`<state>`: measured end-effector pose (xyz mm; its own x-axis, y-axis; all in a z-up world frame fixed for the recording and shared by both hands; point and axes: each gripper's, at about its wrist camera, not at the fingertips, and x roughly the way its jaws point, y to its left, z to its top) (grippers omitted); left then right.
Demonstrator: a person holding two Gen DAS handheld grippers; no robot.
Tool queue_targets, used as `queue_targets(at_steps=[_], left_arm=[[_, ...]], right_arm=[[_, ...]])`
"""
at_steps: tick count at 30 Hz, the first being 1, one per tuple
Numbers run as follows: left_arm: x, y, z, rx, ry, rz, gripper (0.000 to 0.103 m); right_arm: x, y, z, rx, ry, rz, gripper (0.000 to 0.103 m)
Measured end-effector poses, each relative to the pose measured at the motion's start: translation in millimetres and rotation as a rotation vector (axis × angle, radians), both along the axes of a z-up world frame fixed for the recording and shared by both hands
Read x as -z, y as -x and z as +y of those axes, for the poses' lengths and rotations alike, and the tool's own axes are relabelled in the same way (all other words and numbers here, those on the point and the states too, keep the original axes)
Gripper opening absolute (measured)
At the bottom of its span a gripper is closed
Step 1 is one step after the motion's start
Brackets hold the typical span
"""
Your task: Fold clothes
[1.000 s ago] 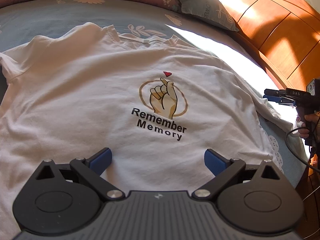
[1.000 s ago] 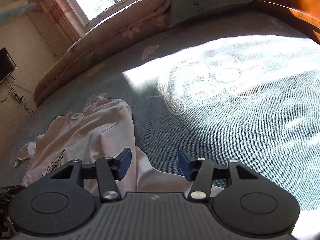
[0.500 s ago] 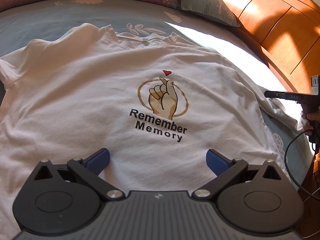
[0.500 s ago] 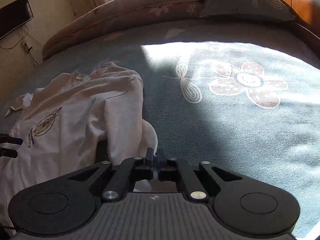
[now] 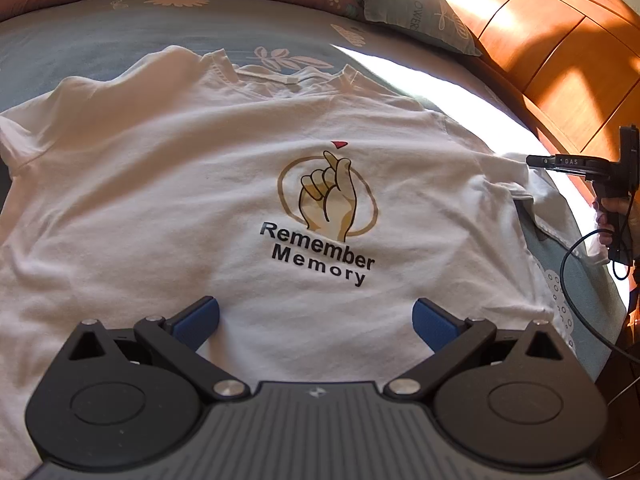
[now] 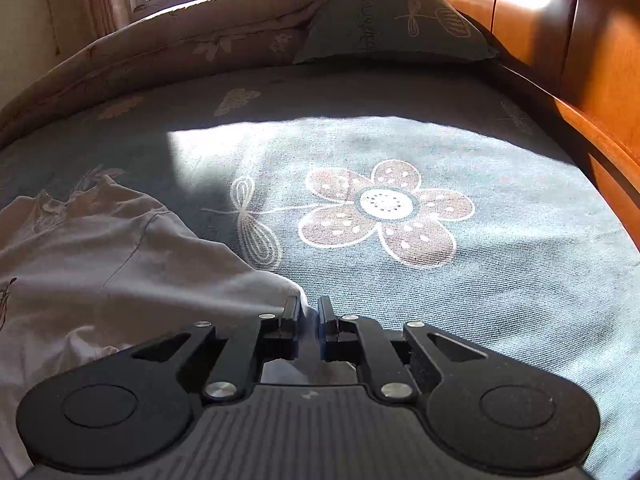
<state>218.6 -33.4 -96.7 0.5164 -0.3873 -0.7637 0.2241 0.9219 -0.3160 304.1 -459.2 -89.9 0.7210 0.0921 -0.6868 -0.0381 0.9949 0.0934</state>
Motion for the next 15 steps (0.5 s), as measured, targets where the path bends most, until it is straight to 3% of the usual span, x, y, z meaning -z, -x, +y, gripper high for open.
queue_targets(at_steps=[3,7,10,15], left_arm=[[-1,-1,1,-0.005,0.011,0.005,0.101],[-3,-3,3,-0.011,0.025,0.012,0.102],[1,-2,3,-0.005,0.005,0.005,0.102],[0,-3,11,-0.009,0.031,-0.008,0.102]], right_arm=[[-20,-1,9,-0.011,-0.041,-0.068,0.017],[-25,-23,47,-0.121,-0.143,-0.049,0.018],[-11,-41,90,-0.193,-0.194,0.012,0.033],[25,-78,159,-0.21,-0.01,0.088,0.038]])
